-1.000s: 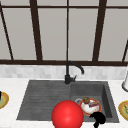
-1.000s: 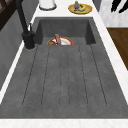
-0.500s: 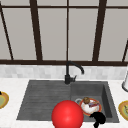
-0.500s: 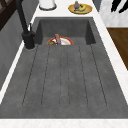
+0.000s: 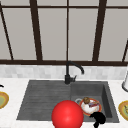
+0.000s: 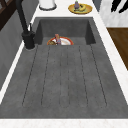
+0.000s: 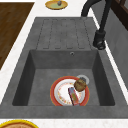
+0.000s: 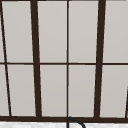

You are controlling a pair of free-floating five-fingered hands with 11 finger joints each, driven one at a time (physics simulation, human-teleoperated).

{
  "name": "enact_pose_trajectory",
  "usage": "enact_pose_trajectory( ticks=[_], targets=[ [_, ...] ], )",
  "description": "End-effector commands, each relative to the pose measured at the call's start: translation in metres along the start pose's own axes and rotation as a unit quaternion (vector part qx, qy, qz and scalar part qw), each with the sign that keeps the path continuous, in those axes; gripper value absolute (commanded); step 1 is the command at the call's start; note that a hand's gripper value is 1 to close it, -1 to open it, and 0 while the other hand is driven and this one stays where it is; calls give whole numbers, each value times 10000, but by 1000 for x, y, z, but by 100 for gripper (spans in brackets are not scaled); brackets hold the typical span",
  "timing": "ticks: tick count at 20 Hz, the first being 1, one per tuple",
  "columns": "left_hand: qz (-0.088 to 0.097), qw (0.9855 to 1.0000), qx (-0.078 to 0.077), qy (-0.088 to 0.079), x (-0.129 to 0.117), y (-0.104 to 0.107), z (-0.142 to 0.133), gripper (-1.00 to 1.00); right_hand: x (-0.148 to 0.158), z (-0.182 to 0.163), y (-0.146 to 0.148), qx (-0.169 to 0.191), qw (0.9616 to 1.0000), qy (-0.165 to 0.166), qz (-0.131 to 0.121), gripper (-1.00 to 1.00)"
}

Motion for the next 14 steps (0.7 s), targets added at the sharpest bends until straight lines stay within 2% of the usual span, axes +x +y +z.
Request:
enact_pose_trajectory(
  ticks=[1,5,9,14],
  targets=[
    [-3,10000,-66,23,7,14,-29,-100,0,0,0,0,10000,0,0,0],
    [40,9999,-151,54,6,18,-58,-100,0,0,0,0,10000,0,0,0],
    [34,9996,-254,95,1,11,-86,-100,0,0,0,0,10000,0,0,0],
    [-90,9997,-185,156,2,4,-123,-100,0,0,0,0,10000,0,0,0]
  ],
)
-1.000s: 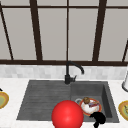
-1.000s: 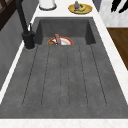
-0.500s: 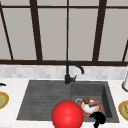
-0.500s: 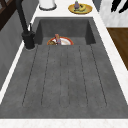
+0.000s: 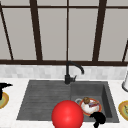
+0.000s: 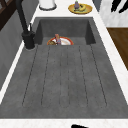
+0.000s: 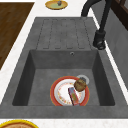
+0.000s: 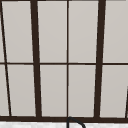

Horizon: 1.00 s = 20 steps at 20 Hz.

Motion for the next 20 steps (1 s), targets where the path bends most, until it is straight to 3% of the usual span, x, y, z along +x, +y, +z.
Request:
enact_pose_trajectory(
  ticks=[1,7,10,15,20],
  targets=[
    [-188,9997,-61,162,1,-6,-28,-100,0,0,0,0,10000,0,0,0],
    [-191,9993,49,314,8,-15,-61,-100,0,0,0,0,10000,0,0,0],
    [-250,9991,-41,330,9,-18,-76,-100,0,0,0,0,10000,0,0,0],
    [-119,9993,-17,360,7,-21,-98,-100,0,0,0,0,10000,0,0,0],
    [-234,9991,-208,282,2,-17,-124,-100,0,0,0,0,10000,0,0,0]
  ],
)
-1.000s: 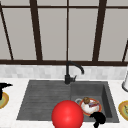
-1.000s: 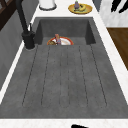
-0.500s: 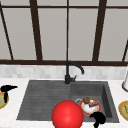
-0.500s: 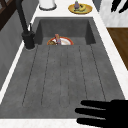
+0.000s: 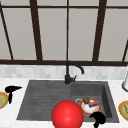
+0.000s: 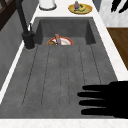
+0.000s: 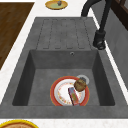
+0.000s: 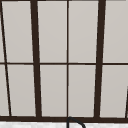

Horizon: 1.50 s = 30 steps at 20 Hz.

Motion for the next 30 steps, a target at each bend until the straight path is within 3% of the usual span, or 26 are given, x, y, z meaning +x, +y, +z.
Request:
enact_pose_trajectory(
  ticks=[1,5,14,18,30],
  targets=[
    [-176,9996,-161,170,0,0,-25,-100,0,0,0,0,10000,0,0,0],
    [-51,9997,-174,134,2,-6,-53,-100,0,0,0,0,10000,0,0,0],
    [-12,9996,-201,221,-3,-16,-114,-100,0,0,0,0,10000,0,0,0],
    [-63,9995,-266,162,-10,-17,-145,-100,0,0,0,0,10000,0,0,0],
    [-58,9993,-316,207,-37,-20,-234,-100,0,0,0,0,10000,0,0,0]
  ],
)
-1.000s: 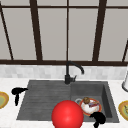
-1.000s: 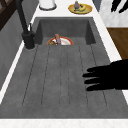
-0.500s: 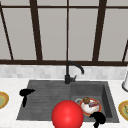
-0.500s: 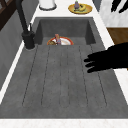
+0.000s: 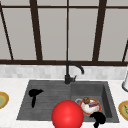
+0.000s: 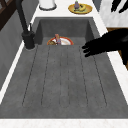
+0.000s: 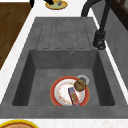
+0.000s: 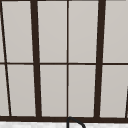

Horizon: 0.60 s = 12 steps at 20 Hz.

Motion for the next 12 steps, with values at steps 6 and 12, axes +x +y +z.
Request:
enact_pose_trajectory(
  ticks=[6,12],
  targets=[
    [43,9998,-183,97,-21,-3,-66,-100,0,0,0,0,10000,0,0,0],
    [41,9997,-213,120,-35,-7,-110,-100,0,0,0,0,10000,0,0,0]
  ],
)
